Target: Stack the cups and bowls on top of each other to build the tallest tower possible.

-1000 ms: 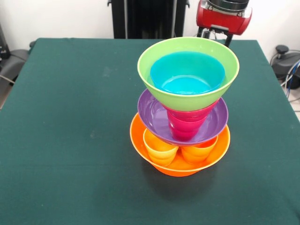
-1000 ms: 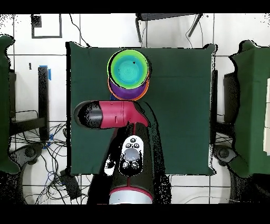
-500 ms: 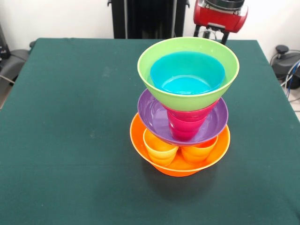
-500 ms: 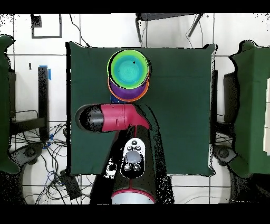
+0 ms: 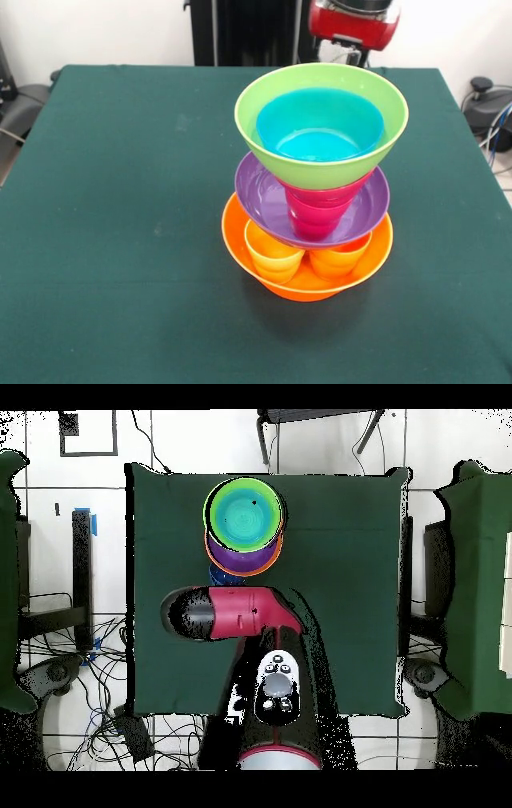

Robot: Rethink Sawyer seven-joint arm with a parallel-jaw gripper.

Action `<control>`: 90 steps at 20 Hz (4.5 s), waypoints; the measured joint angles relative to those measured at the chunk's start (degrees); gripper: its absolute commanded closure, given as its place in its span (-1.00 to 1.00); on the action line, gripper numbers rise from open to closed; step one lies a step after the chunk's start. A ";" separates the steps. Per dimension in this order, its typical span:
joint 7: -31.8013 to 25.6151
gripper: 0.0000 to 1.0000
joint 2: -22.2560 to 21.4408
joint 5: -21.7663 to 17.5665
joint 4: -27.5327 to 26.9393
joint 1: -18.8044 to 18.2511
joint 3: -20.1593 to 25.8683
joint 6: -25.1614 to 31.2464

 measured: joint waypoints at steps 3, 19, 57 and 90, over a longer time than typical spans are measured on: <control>0.00 -1.00 0.68 -1.63 0.07 -2.24 0.73 -0.52; 0.01 -1.00 7.18 -11.75 0.07 -7.66 4.16 -8.21; 0.00 -1.00 16.66 -24.08 -8.74 -24.98 17.70 -8.20; 0.00 -1.00 19.17 -29.75 -13.27 -24.71 18.75 -8.10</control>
